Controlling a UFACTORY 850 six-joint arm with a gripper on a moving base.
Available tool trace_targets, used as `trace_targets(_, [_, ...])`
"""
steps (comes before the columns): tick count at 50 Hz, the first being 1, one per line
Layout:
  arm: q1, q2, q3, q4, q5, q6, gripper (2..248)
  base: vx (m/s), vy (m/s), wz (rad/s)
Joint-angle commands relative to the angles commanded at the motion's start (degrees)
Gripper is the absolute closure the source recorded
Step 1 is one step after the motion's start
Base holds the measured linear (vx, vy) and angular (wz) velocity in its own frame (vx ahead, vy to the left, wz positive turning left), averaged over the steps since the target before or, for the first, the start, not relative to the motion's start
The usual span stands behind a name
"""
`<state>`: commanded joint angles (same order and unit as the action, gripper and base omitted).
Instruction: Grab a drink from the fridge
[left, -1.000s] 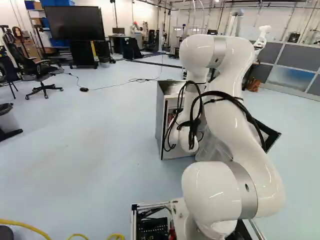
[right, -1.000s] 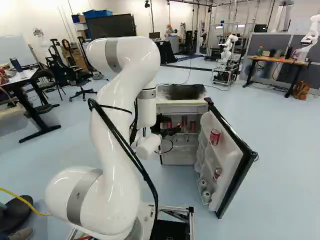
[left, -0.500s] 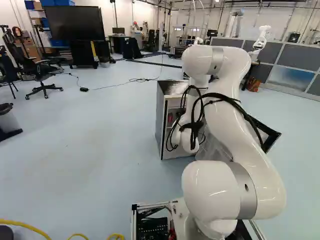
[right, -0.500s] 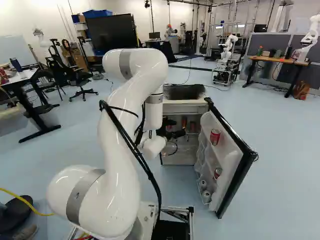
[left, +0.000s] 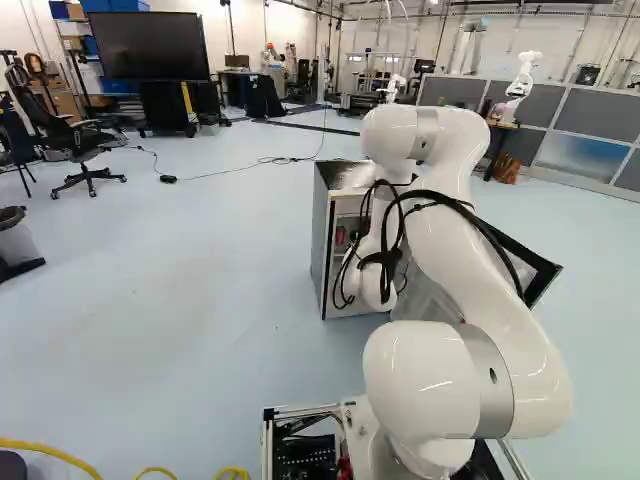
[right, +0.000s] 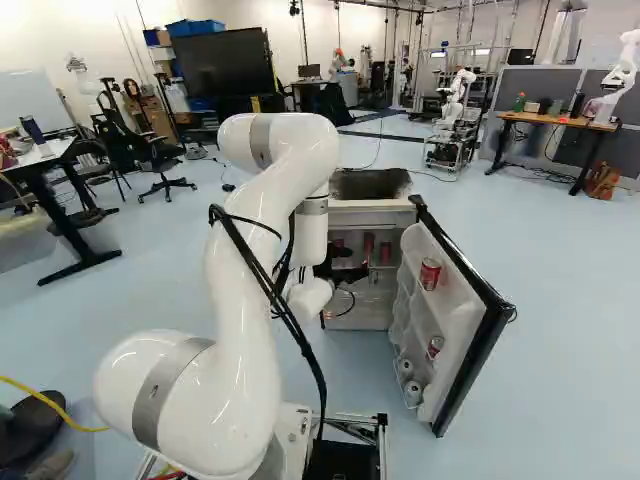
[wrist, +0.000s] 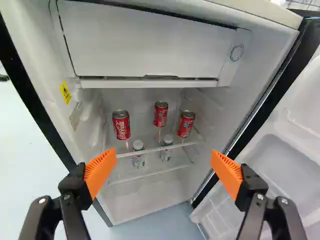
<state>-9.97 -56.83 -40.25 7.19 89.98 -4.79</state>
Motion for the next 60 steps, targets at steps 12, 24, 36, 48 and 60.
trace_targets(12, [0.12, -2.86, -2.51, 0.00, 0.00, 0.00, 3, 0.000, 0.000, 0.000])
trace_targets(24, [0.27, -5.86, -5.42, 0.00, -0.66, 0.00, 3, 0.000, 0.000, 0.000])
trace_targets(36, [0.42, -8.69, -8.35, 0.00, -2.88, 0.00, 3, 0.000, 0.000, 0.000])
trace_targets(48, [0.57, -9.78, -10.16, 0.00, -5.86, 0.00, 3, 0.000, 0.000, 0.000])
trace_targets(60, [0.66, -10.54, -11.75, 0.00, -8.96, 0.00, 3, 0.000, 0.000, 0.000])
